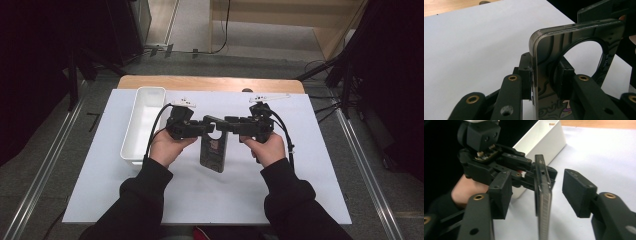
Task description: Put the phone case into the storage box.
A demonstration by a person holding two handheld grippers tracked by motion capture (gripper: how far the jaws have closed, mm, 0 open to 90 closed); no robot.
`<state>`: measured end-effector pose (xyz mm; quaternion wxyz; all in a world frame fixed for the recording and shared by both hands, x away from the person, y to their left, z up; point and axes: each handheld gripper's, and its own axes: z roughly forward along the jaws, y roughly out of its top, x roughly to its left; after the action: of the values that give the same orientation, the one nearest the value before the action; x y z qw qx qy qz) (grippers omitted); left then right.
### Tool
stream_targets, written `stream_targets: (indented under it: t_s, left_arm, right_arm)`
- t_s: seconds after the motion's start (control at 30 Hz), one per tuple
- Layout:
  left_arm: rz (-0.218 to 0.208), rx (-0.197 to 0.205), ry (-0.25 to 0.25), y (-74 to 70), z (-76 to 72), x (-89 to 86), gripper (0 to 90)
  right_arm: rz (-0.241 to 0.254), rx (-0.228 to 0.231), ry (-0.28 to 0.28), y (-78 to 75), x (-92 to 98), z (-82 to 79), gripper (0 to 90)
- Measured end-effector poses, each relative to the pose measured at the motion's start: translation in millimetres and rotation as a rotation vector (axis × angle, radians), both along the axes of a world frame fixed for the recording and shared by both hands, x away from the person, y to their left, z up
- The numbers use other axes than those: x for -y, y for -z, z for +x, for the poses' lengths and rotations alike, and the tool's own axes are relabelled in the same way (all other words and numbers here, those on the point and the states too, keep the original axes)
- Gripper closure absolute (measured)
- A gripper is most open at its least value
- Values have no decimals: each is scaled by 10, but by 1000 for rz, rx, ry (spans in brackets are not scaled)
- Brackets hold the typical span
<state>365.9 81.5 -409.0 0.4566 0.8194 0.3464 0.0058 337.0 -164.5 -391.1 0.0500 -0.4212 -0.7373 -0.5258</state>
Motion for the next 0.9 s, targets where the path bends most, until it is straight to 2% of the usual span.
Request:
stream_targets:
  t_s: [0.2, 0.43, 0.5, 0.63, 0.73, 0.9]
  left_arm:
    - [22, 18, 7, -45, -24, 11, 709]
    - [30, 24, 17, -78, -36, 4, 709]
    - [34, 28, 23, -94, -43, 6, 709]
    - [40, 31, 22, -109, -51, 8, 709]
    - [42, 31, 19, -113, -51, 2, 709]
    - [44, 33, 19, -126, -51, -6, 709]
  right_arm:
    - [-9, 16, -35, 8, 19, -12, 339]
    - [-52, 34, -78, 12, -1, -67, 310]
    - [-75, 33, -91, 17, -3, -77, 304]
    - [-67, 20, -108, 26, 19, -84, 299]
    - [-79, 18, -115, 21, 38, -92, 298]
    - [-117, 17, -129, 37, 58, -118, 298]
